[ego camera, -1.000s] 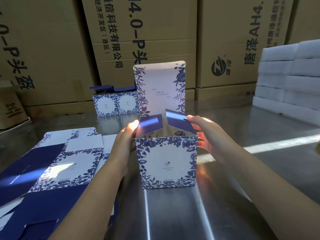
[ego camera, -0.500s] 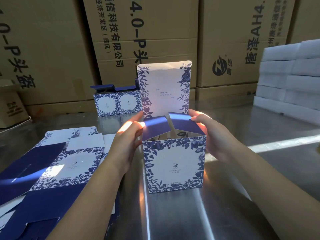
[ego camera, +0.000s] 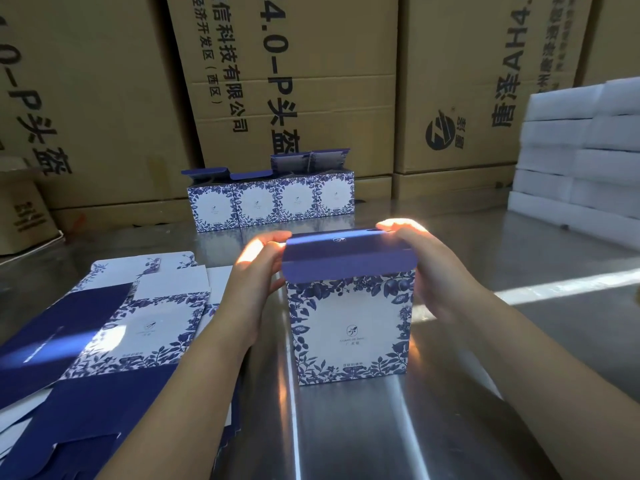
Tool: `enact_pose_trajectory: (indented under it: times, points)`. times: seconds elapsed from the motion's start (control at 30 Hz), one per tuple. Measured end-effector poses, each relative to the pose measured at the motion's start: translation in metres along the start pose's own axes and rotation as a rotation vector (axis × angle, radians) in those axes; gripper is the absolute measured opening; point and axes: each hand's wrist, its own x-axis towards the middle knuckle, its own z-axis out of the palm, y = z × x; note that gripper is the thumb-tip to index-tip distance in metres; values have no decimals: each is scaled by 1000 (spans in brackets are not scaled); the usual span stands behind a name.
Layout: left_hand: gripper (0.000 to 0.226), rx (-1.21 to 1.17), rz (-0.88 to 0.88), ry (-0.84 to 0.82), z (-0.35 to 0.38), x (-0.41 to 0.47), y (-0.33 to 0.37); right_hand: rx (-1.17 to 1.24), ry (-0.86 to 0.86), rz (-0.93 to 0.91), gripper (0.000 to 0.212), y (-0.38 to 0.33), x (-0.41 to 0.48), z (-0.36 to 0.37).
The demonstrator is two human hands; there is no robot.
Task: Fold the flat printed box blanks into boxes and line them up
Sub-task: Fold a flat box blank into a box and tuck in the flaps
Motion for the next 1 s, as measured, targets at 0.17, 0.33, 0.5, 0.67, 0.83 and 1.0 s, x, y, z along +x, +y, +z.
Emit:
enact_pose_trajectory:
  times: [0.17, 0.33, 0.5, 0.67, 0.83, 1.0]
  points:
    - [27, -35, -86, 19, 2, 1, 5, 69, 89, 40, 31, 1, -2, -1]
    - [31, 34, -5, -43, -1, -4, 5, -33, 53, 24, 31, 1, -2, 0]
    - [36, 81, 23, -88, -4, -7, 10, -118, -30, -44, 35, 1, -4, 0]
    - [25, 158, 180, -48, -5, -6, 14, -63, 7, -121, 7, 0, -2, -4]
    - [21, 160, 239, -58, 3, -9, 18, -101, 63, -189, 17, 1, -1, -5]
    - [15, 210, 289, -121, 1, -12, 22, -174, 17, -259, 22, 0, -4, -4]
